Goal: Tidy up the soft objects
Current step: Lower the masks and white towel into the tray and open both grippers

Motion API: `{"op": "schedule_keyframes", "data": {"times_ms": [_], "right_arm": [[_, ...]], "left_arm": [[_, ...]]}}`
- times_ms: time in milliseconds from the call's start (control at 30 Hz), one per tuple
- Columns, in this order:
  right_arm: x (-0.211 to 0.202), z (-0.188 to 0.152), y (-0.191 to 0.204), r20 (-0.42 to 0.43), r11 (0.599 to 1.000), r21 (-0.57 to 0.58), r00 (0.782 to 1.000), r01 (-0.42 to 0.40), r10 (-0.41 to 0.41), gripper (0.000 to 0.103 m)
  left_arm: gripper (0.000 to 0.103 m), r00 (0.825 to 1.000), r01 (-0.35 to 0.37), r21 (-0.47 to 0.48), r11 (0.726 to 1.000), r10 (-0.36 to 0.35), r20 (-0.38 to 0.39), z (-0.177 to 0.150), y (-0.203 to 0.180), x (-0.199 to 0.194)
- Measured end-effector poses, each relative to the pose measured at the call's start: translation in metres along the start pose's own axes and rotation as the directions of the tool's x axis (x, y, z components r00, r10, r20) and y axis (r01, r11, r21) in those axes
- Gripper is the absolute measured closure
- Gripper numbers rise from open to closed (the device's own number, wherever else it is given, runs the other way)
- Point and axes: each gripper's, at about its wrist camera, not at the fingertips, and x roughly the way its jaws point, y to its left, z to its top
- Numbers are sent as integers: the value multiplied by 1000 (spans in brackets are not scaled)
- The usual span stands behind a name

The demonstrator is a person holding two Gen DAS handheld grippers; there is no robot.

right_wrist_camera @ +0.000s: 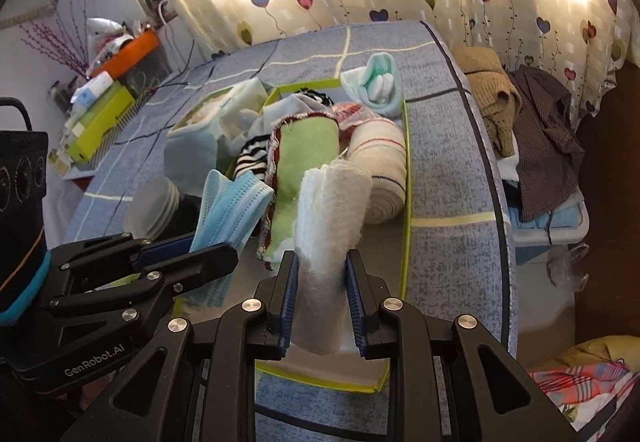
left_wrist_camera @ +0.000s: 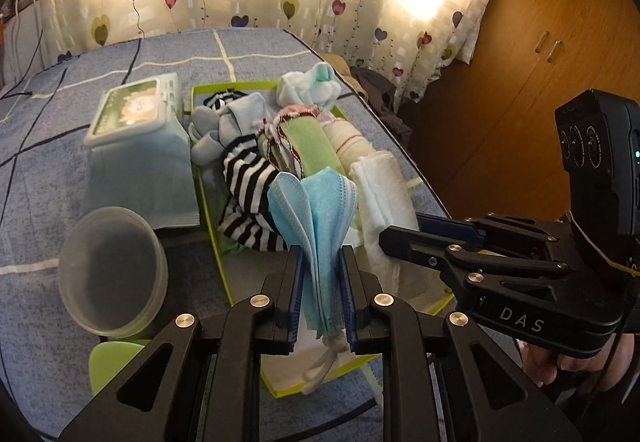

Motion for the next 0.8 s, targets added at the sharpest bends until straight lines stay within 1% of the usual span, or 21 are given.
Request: {"op": "schedule_keyframes", "data": {"times_ms": [100, 167, 233, 433, 600, 633, 667, 700, 800], "right_arm": [[1, -2, -1, -8, 1000, -6, 1000, 6, -6, 77], [0, -2, -1, -8, 1000, -6, 1000, 6, -6, 73], [-1, -3, -2, -4, 1000, -8, 1000, 11, -11, 73], [-10, -6, -3, 17, 1000, 1, 1000, 12, -12, 72], [-14, -8, -5, 29, 1000, 7, 1000, 10, -10, 73], [-14, -8, -5, 31, 1000, 10, 999, 9, -9, 73], [-15, -8, -5, 32, 1000, 10, 999, 8, -8, 73], [-15, -8, -5, 33, 1000, 9, 999, 7, -7, 73], [-15, -8, -3, 35, 1000, 6, 999, 2, -3, 73]], "left_arm": [[82, 1000, 19, -5, 1000, -19, -16, -1, 1, 3], [79, 1000, 28, -4, 1000, -28, -14, -2, 1, 1], [77, 999, 38, -3, 999, -38, -10, -1, 1, 0], [76, 998, 56, 0, 998, -56, 12, -3, 2, -11], [76, 997, 71, 29, 997, -72, 34, -2, -3, -20], [75, 997, 68, 33, 997, -70, 32, -2, -3, -20], [67, 997, 65, 37, 997, -66, 26, -2, -3, -19], [64, 998, 63, 40, 997, -64, 13, -2, -2, -16], [63, 998, 54, 38, 998, -54, -17, -3, 0, -10]]}}
